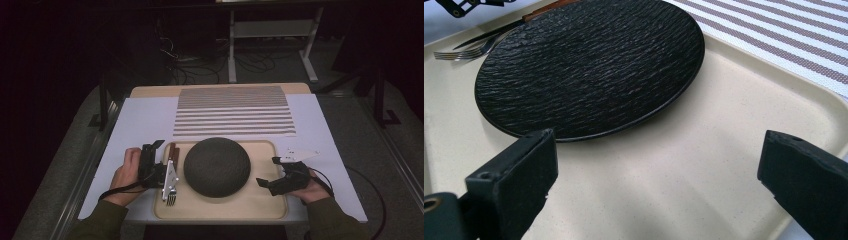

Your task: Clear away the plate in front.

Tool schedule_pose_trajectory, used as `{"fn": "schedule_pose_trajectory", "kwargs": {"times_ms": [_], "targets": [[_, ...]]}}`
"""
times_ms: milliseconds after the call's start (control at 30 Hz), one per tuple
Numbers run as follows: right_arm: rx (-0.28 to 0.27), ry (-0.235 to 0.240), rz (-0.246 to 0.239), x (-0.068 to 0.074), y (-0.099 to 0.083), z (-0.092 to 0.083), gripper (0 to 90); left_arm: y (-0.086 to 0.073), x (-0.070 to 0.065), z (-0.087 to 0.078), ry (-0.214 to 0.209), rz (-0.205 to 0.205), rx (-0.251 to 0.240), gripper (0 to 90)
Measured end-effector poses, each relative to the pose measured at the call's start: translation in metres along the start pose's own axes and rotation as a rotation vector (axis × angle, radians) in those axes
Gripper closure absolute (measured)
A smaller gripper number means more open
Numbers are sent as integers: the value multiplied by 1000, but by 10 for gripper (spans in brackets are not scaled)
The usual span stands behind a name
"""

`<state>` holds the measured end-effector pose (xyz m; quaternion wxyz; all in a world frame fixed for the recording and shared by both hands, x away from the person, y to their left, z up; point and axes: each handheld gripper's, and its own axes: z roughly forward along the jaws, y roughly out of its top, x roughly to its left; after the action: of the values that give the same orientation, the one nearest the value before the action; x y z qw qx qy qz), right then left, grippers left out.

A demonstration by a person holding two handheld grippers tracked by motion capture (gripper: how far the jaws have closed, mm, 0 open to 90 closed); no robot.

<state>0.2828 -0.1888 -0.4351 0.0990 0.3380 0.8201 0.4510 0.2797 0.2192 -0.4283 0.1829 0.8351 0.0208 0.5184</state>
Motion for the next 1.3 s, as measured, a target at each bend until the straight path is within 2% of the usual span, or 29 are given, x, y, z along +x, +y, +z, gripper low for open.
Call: {"fn": "schedule_pose_trajectory", "kwargs": {"times_ms": [33, 67, 100, 133, 400, 467, 533, 700, 733, 767, 800, 967, 1000, 1033, 1067, 1167, 1300], "targets": [[0, 0, 0, 0, 0, 0, 25, -1, 1, 0, -10, -20, 3, 0], [1, 0, 0, 0, 0, 0, 25, -1, 1, 0, -10, -20, 3, 0], [1, 0, 0, 0, 0, 0, 26, -3, 3, 1, -31, -66, 8, 0], [1, 0, 0, 0, 0, 0, 26, -3, 3, 1, -31, -66, 8, 0], [1, 0, -1, 0, 0, 0, 25, -10, 11, 1, -106, -249, -2, 0], [1, 0, -1, 0, 0, 0, 25, -11, 12, 1, -120, -278, -3, 0], [2, 0, -2, 0, 0, 0, 25, -12, 13, 1, -130, -287, -4, 0], [2, 0, -3, 0, 0, 0, 25, -16, 17, 1, -172, -383, -9, 0], [1, -1, -2, 0, 0, 0, 25, -16, 17, 1, -172, -383, -9, 0], [0, -1, -2, 0, 0, 0, 25, -16, 18, 1, -182, -401, -9, 0], [0, -2, -1, 0, 0, 0, 25, -18, 19, 1, -201, -447, -11, 0], [-1, -2, -1, 1, 0, -1, 25, -22, 22, 2, -262, -560, -23, 0], [-1, -2, 0, 0, 0, -1, 25, -23, 23, 2, -274, -579, -26, 0], [-1, -2, 0, 0, 0, -1, 25, -23, 23, 2, -274, -579, -26, 0], [0, -2, 0, 0, 0, 0, 25, -25, 24, 2, -291, -615, -30, 0], [-1, -3, -1, 1, 0, -1, 25, -28, 26, 1, -324, -687, -46, 0], [-2, -3, 0, 0, 0, -1, 25, -32, 26, 0, -364, -759, -55, 0]]}}
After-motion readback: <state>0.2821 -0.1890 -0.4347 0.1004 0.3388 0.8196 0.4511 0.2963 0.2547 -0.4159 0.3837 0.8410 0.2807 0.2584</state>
